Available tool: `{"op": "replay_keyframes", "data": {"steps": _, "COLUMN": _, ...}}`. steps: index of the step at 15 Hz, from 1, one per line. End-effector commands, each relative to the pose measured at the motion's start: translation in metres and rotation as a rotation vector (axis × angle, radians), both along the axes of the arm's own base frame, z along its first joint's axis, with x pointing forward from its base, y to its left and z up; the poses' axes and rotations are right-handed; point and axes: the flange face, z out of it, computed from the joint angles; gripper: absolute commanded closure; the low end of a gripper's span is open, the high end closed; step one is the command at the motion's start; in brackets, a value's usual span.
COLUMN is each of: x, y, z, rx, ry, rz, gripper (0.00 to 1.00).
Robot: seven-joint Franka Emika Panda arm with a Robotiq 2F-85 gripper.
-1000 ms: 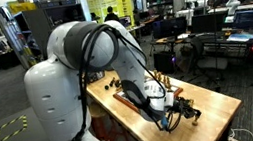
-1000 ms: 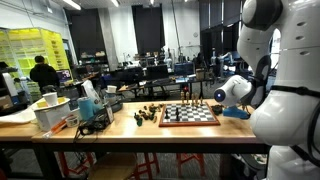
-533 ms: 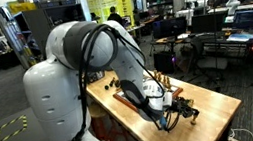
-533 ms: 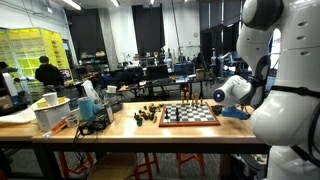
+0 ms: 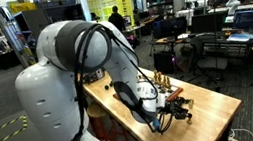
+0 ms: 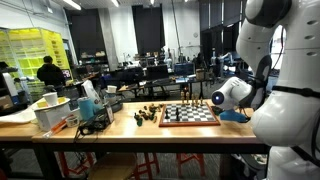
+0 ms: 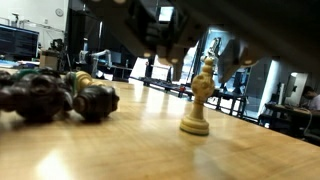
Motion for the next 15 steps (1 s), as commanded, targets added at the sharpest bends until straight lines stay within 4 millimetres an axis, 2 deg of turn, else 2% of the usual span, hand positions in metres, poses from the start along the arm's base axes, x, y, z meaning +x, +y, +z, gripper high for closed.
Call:
{"op": "replay_keyframes", "data": {"steps": 1, "x": -0.013, "y": 0.008, "z": 0.0, "rx": 0.002, "ry": 0.009, "rz": 0.006, "gripper": 0.25}}
{"op": "replay_keyframes", "data": {"steps": 4, "x": -0.017, "y": 0.01, "z": -0.002, "rx": 0.004, "ry": 0.038, "rz": 0.008, "gripper": 0.04}}
{"op": "replay_keyframes", "data": {"steps": 5, "x": -0.018, "y": 0.011, "z": -0.001, "rx": 0.013, "ry": 0.047, "rz": 0.015, "gripper": 0.01}}
{"op": "replay_keyframes", "data": {"steps": 6, "x": -0.017, "y": 0.013, "z": 0.005, "rx": 0.038, "ry": 0.058, "rz": 0.026, "gripper": 0.0}}
{"op": "replay_keyframes", "data": {"steps": 9, "x": -0.01, "y": 0.016, "z": 0.046, "rx": 0.234, "ry": 0.091, "rz": 0.084, "gripper": 0.0}}
{"op": "replay_keyframes", "data": {"steps": 10, "x": -0.01, "y": 0.015, "z": 0.054, "rx": 0.293, "ry": 0.101, "rz": 0.109, "gripper": 0.0}}
{"op": "replay_keyframes", "data": {"steps": 12, "x": -0.008, "y": 0.002, "z": 0.074, "rx": 0.413, "ry": 0.094, "rz": 0.157, "gripper": 0.0}}
{"op": "replay_keyframes", "data": {"steps": 15, "x": -0.017, "y": -0.029, "z": 0.079, "rx": 0.576, "ry": 0.078, "rz": 0.2, "gripper": 0.0}}
